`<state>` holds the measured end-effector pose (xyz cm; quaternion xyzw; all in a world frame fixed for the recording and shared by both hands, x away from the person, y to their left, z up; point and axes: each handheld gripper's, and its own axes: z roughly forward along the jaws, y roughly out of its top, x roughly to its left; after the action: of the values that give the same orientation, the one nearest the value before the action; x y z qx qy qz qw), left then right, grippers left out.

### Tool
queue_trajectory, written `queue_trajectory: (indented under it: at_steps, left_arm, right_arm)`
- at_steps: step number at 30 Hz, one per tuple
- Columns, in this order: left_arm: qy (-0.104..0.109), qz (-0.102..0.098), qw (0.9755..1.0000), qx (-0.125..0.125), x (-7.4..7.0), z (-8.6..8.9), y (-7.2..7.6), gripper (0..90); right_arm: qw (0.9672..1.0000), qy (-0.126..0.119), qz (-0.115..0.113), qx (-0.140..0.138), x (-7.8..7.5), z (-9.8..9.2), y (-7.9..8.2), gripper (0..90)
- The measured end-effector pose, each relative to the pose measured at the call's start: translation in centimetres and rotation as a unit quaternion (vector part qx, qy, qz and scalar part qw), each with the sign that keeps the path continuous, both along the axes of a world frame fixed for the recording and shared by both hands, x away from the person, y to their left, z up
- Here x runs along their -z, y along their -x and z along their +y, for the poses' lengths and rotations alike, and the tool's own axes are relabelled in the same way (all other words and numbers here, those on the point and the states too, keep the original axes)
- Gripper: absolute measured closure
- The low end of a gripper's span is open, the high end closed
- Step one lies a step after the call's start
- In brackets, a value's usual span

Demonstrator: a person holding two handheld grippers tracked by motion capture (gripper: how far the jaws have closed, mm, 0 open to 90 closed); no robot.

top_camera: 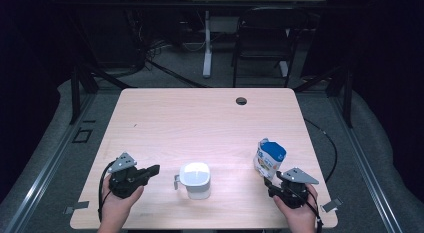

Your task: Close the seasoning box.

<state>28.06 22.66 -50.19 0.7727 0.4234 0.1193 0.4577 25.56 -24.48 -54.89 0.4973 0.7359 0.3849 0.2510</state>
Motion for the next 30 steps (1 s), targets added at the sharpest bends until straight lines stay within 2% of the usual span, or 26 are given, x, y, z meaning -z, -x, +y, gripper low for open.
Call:
queue_trajectory:
  at_steps: [2, 3, 4, 6, 8, 12, 16, 17, 18, 19, 20, 21, 22, 23, 27, 30]
  left_arm:
    - [0.002, 0.004, 0.9999, -0.016, 0.4, 0.9, -0.3, 90.0]
    - [0.002, 0.004, 0.9999, -0.016, 0.4, 0.9, -0.3, 90.0]
    - [0.008, 0.010, 0.9994, -0.031, 0.8, 1.7, -0.5, 90.0]
    - [0.007, 0.017, 0.9989, -0.043, 1.5, 2.4, -0.8, 90.0]
    - [0.003, 0.027, 0.9982, -0.054, 2.1, 2.9, -1.0, 90.0]
    - [-0.010, 0.034, 0.9964, -0.077, 3.1, 4.1, -1.4, 90.0]
    - [-0.007, 0.034, 0.9950, -0.093, 3.6, 4.6, -1.5, 89.6]
    - [-0.013, 0.038, 0.9940, -0.102, 4.0, 5.0, -1.7, 89.3]
    - [-0.013, 0.038, 0.9940, -0.102, 4.0, 5.0, -1.7, 88.9]
    - [-0.017, 0.045, 0.9925, -0.112, 4.4, 5.4, -1.8, 88.6]
    - [-0.017, 0.045, 0.9925, -0.112, 4.4, 5.4, -1.8, 88.2]
    - [-0.019, 0.044, 0.9907, -0.127, 4.8, 5.6, -1.8, 86.6]
    - [-0.024, 0.046, 0.9904, -0.128, 4.8, 5.8, -1.8, 85.2]
    - [-0.023, 0.040, 0.9897, -0.135, 4.9, 6.0, -1.8, 83.8]
    - [-0.023, 0.043, 0.9883, -0.145, 4.9, 6.5, -1.8, 82.6]
    - [-0.032, 0.037, 0.9870, -0.153, 5.0, 6.8, -1.8, 76.5]
  right_arm:
    - [1.0000, 0.001, 0.001, 0.000, 0.1, 0.1, 0.0, 47.4]
    - [1.0000, 0.001, 0.001, 0.000, 0.1, 0.0, 0.0, 47.3]
    - [1.0000, 0.000, 0.001, -0.001, 0.1, 0.0, 0.0, 47.2]
    - [1.0000, -0.002, 0.002, -0.002, 0.1, 0.0, -0.1, 47.1]
    - [1.0000, -0.002, 0.004, -0.003, 0.2, 0.0, -0.1, 47.1]
    - [1.0000, 0.001, 0.003, -0.005, 0.1, 0.2, -0.1, 47.0]
    - [1.0000, 0.003, 0.003, -0.005, 0.1, 0.2, -0.1, 47.0]
    - [1.0000, 0.002, 0.003, -0.005, 0.2, 0.1, -0.1, 47.0]
    - [1.0000, 0.002, 0.003, -0.004, 0.2, 0.1, -0.2, 47.0]
    - [1.0000, 0.004, 0.004, -0.003, 0.2, 0.1, -0.2, 47.0]
    - [1.0000, 0.003, 0.003, -0.002, 0.2, 0.0, -0.2, 47.0]
    - [1.0000, 0.003, 0.003, -0.001, 0.2, 0.0, -0.2, 47.0]
    - [1.0000, 0.002, 0.003, -0.001, 0.2, 0.0, -0.2, 47.0]
    - [1.0000, 0.002, 0.003, -0.002, 0.2, 0.0, -0.2, 47.0]
    - [1.0000, 0.002, 0.005, -0.002, 0.2, -0.1, -0.2, 47.0]
    - [1.0000, 0.002, 0.005, -0.003, 0.2, -0.1, -0.2, 46.9]
